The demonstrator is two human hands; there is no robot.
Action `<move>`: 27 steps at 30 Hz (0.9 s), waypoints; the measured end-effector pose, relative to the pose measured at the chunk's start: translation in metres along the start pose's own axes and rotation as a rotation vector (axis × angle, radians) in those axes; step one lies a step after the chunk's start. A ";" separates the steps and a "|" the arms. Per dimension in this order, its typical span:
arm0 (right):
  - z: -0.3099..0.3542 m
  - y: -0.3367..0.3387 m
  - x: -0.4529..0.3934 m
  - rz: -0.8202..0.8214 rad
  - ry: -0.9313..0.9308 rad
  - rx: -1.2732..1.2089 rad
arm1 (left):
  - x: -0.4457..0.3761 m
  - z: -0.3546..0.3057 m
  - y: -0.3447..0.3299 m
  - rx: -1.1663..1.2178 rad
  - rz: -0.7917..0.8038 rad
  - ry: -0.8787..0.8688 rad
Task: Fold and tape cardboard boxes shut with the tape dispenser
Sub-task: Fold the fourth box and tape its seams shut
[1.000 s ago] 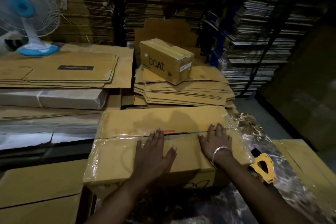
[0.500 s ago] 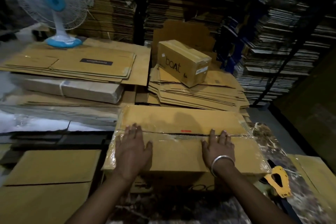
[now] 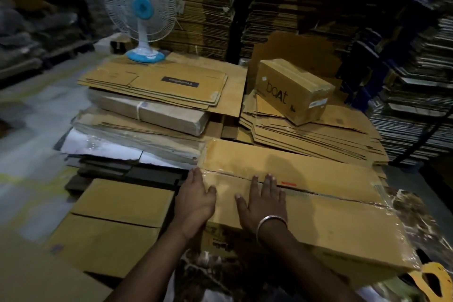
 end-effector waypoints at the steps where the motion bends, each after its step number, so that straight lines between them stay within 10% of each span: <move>1: 0.000 0.000 -0.001 -0.004 0.011 -0.002 | 0.001 0.008 0.004 0.027 0.001 -0.010; 12: 0.003 -0.003 0.004 -0.055 0.075 0.035 | 0.024 0.041 0.009 1.128 0.042 0.167; 27: 0.052 -0.001 -0.013 -0.063 0.386 0.079 | 0.031 0.061 0.023 0.907 -0.073 0.148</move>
Point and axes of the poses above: each hand's wrist, its own x-axis away from the middle knuckle, its own y-axis out of the back of the hand, z = x × y, the point moved 2 cm from there along -x, towards the middle knuckle, and after that the axes turned 9 degrees about x, right-handed, at the moved point
